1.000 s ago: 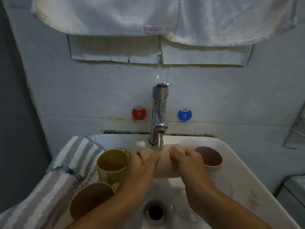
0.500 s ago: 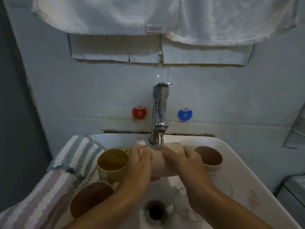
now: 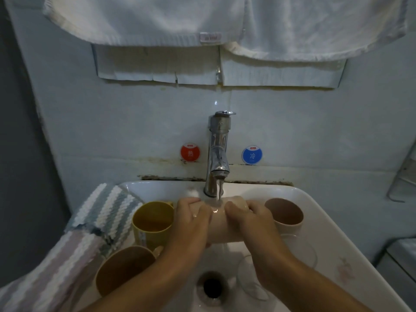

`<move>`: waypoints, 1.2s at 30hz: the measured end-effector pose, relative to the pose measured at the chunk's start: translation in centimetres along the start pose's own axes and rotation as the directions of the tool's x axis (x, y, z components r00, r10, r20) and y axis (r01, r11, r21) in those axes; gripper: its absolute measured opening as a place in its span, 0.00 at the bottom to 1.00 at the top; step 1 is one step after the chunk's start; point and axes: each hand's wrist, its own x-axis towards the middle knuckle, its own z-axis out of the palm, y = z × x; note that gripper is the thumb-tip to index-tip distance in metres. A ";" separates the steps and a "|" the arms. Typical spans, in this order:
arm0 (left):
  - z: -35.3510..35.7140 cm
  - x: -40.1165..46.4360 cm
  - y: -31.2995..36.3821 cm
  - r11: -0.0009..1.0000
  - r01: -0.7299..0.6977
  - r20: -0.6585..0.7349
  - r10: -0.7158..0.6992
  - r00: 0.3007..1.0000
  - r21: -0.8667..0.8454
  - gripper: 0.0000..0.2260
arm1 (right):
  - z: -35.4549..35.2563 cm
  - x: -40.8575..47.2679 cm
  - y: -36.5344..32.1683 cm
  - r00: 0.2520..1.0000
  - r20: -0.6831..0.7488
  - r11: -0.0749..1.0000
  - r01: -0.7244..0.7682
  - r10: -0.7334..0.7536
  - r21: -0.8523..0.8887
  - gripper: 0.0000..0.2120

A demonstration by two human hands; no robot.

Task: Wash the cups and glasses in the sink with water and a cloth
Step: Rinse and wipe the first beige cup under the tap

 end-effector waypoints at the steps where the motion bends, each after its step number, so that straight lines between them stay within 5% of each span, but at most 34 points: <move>1: 0.0 0.0 -0.1 1.000 -0.006 0.011 0.006 1.000 -0.001 0.13 | 0.0 0.1 0.1 1.000 -0.010 1.000 0.004 -0.004 0.017 0.02; 10: -0.1 0.0 -0.1 1.000 0.008 -0.002 -0.008 1.000 -0.010 0.11 | -0.2 -0.5 -0.4 1.000 0.014 0.999 0.026 -0.026 -0.032 0.05; 15: 0.1 0.2 -0.1 0.996 0.015 0.021 -0.017 1.000 0.092 0.21 | -0.2 -0.8 -0.7 0.999 0.024 1.000 0.024 -0.024 -0.010 0.08; 21: 0.1 -0.2 0.1 0.997 -0.051 -0.002 0.051 0.999 0.054 0.09 | -0.2 0.1 -0.6 0.997 -0.071 1.000 0.011 -0.013 -0.024 0.12; 25: -0.2 -0.1 0.1 0.997 -0.043 -0.032 0.045 0.998 0.058 0.10 | -0.1 -0.8 -0.7 0.999 0.024 0.998 0.039 -0.037 -0.058 0.06; 36: -0.4 -0.3 0.5 0.999 -0.035 -0.035 0.036 0.999 0.010 0.11 | -0.2 -0.2 -0.7 1.000 -0.025 0.999 0.009 -0.011 -0.045 0.12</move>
